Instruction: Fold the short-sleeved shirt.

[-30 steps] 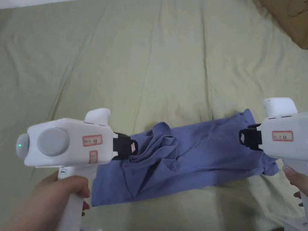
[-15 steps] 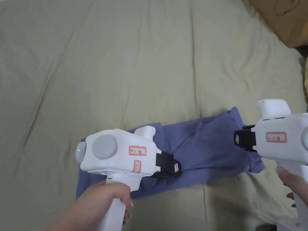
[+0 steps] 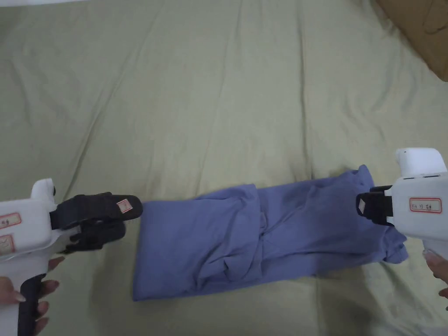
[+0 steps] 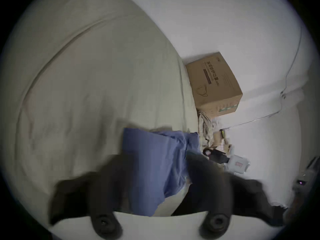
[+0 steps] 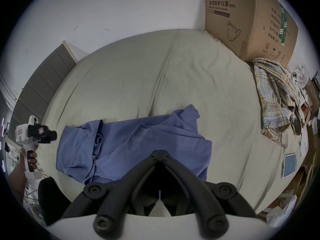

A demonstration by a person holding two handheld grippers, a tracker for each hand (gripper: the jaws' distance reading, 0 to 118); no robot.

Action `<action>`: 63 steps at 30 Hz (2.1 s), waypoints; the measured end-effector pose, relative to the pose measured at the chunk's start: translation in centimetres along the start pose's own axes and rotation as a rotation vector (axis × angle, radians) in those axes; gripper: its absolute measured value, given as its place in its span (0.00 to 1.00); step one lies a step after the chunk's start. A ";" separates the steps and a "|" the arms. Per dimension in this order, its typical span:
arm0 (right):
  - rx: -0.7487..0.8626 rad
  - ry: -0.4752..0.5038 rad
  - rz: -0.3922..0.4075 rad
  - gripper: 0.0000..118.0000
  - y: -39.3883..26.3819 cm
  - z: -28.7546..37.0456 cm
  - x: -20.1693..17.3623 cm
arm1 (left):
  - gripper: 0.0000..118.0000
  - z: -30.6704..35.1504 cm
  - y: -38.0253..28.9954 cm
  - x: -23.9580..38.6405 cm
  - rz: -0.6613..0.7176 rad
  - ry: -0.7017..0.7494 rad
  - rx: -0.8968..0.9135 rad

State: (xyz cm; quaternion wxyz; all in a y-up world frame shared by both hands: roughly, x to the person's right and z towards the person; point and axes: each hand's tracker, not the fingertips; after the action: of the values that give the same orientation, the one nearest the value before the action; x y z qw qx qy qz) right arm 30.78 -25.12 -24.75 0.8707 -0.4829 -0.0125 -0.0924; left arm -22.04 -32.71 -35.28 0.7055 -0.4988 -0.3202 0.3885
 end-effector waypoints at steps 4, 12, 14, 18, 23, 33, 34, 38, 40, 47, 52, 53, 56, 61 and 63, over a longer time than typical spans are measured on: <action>-0.017 -0.011 0.018 0.00 -0.1 -0.6 -0.6 | 1.00 -2.3 -0.9 -2.3 0.081 -0.122 -0.031; -0.045 -0.015 0.031 0.00 -0.2 -0.9 -1.1 | 1.00 -9.1 -2.5 -3.1 0.170 -0.386 -0.180; -0.048 -0.014 0.032 0.00 -0.2 -0.9 -1.1 | 1.00 -9.7 -2.4 -2.9 0.139 -0.385 -0.193; -0.058 -0.010 0.035 0.00 -0.3 -1.2 -1.2 | 0.94 -9.5 -2.3 -3.7 0.175 -0.402 -0.166; -0.072 0.007 0.019 0.00 -0.6 -1.5 -1.1 | 0.06 -8.7 -3.2 -4.9 0.127 -0.174 -0.094; -0.025 -0.001 0.029 0.00 0.9 0.3 -1.3 | 0.06 -4.0 -2.1 6.6 -0.273 0.313 -0.010; -0.012 0.004 0.028 0.00 1.1 0.6 -1.4 | 0.06 -3.0 -1.7 7.3 -0.314 0.391 -0.003; 0.010 0.015 0.032 0.00 1.5 1.1 -1.8 | 0.06 0.7 -1.0 8.8 -0.465 0.803 0.008; 0.012 0.020 0.041 0.00 1.4 1.1 -1.9 | 0.06 1.1 -1.6 9.5 -0.577 0.957 0.016; 0.002 0.046 0.036 0.00 0.5 1.0 -1.7 | 0.06 -3.4 -2.7 13.0 -0.546 0.804 -0.011; -0.004 0.045 0.023 0.00 0.1 1.4 -0.8 | 0.06 -10.2 -2.8 14.7 -0.422 0.597 -0.084; -0.006 0.040 0.024 0.00 0.1 1.4 -0.6 | 0.06 -11.9 -2.9 15.0 -0.394 0.556 -0.105; -0.009 0.018 0.024 0.00 0.2 1.5 0.0 | 0.07 -16.6 -3.2 15.0 -0.321 0.460 -0.192; 0.000 0.023 0.006 0.00 0.4 1.6 0.7 | 0.75 -19.9 -3.6 14.0 -0.249 0.342 -0.269; -0.002 0.024 0.012 0.00 0.3 1.5 0.6 | 0.95 -19.2 -3.6 14.3 -0.241 0.220 -0.280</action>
State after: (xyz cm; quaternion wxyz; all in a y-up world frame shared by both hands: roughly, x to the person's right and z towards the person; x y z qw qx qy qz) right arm 31.48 -23.79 -24.10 0.8709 -0.4826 0.0010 -0.0929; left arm 1.93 -29.72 -36.60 0.7014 -0.5894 -0.3496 0.1962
